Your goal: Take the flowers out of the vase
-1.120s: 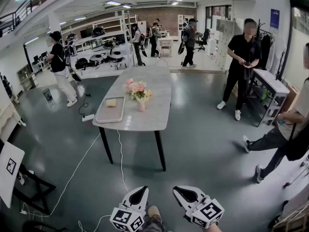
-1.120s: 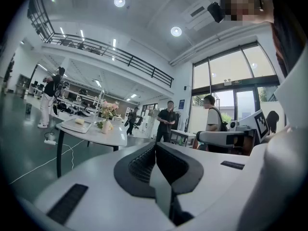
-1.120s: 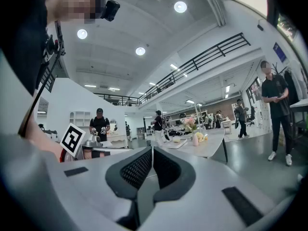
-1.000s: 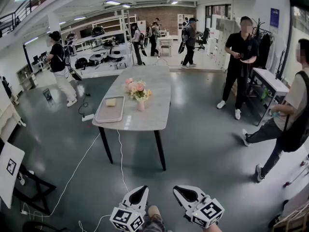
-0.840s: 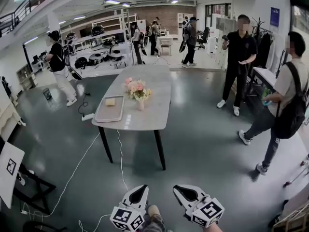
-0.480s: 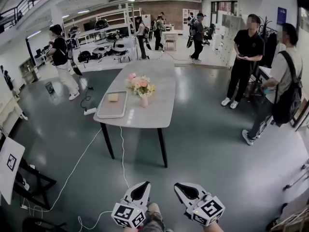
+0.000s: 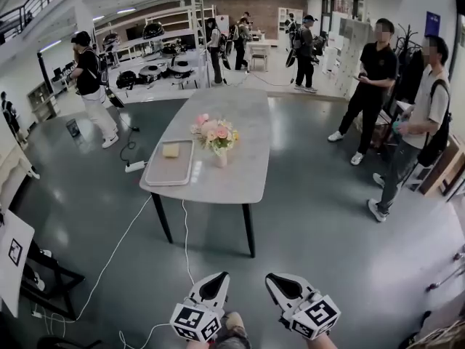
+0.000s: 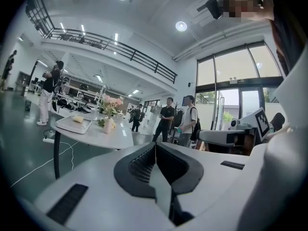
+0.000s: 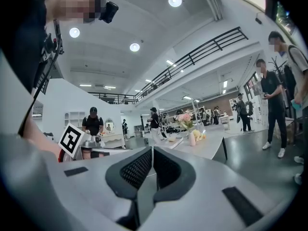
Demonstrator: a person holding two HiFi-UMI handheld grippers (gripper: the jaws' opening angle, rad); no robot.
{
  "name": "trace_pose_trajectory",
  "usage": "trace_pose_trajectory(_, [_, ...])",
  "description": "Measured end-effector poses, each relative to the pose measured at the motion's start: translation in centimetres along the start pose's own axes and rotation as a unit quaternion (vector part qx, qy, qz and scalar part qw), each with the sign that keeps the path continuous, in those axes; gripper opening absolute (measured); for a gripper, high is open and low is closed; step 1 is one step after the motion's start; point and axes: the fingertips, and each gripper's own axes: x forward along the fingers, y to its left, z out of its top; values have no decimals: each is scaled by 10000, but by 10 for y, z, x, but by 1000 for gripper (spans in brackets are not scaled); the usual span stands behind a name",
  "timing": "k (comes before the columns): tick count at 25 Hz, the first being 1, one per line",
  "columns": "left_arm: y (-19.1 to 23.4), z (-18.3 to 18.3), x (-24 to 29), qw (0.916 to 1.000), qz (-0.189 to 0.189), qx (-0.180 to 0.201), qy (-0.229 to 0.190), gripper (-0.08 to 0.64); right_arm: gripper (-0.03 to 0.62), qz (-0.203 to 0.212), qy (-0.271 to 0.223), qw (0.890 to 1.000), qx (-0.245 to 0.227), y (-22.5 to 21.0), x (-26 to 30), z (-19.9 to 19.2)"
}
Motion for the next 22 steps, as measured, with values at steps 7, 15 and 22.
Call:
trace_pose_trajectory(7, [44,18,33,10000,-24,-24,-31,14,28,-91,36,9999,136,-25,51,7])
trace_pose_trajectory(15, [98,25,52,9999,41,-136,-28,15,28,-70,93,9998,140,-38,106,11])
trace_pose_trajectory(22, [121,32,67,9999,-25,-102,-47,14,28,-34,16,9999,151,-42,135,17])
